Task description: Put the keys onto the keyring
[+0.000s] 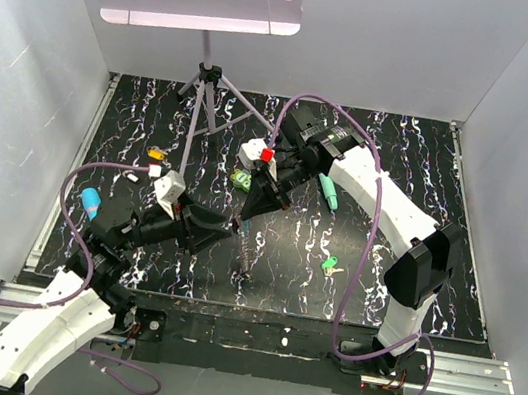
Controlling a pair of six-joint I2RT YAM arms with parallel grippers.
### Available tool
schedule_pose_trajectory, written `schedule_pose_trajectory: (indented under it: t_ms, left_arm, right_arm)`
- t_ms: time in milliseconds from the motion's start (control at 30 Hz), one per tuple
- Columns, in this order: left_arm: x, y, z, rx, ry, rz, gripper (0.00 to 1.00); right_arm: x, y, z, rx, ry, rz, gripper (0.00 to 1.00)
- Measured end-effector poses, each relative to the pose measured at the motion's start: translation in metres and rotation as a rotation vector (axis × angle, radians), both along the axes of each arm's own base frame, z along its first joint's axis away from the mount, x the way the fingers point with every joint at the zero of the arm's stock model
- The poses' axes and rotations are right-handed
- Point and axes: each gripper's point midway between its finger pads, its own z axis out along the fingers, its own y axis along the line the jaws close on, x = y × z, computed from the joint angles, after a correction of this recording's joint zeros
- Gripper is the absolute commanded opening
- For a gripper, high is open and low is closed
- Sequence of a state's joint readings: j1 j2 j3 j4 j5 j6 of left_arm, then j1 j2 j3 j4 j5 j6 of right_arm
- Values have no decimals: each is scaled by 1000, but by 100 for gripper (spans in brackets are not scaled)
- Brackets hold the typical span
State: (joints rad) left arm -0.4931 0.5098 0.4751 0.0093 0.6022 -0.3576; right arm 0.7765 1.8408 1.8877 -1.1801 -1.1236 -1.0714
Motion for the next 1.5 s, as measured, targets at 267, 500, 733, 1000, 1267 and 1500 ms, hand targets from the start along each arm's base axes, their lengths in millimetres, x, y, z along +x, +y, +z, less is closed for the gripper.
schedule_pose_trajectory:
  t_ms: [267, 500, 733, 1000, 1267, 1500]
  left_arm:
    - [-19, -10, 20, -44, -105, -114, 52]
    - [-13, -21, 5, -1, -84, -150, 51]
    - [-19, -27, 3, 9, -109, -198, 57]
    - [-11, -30, -17, 79, -99, -183, 63]
    - [2, -26, -20, 103, -120, -115, 62]
    - [2, -25, -6, 69, -168, -105, 57]
  right_arm:
    - [-1, -2, -9, -28, 21, -11, 1]
    - [-2, -4, -12, -35, 17, -18, 1]
    - [-3, -6, -11, -40, 20, -23, 1]
    - [-3, -8, -10, -39, 11, -30, 1]
    - [-8, -13, -8, -40, 13, -29, 1]
    - [-7, -12, -8, -40, 13, -30, 1]
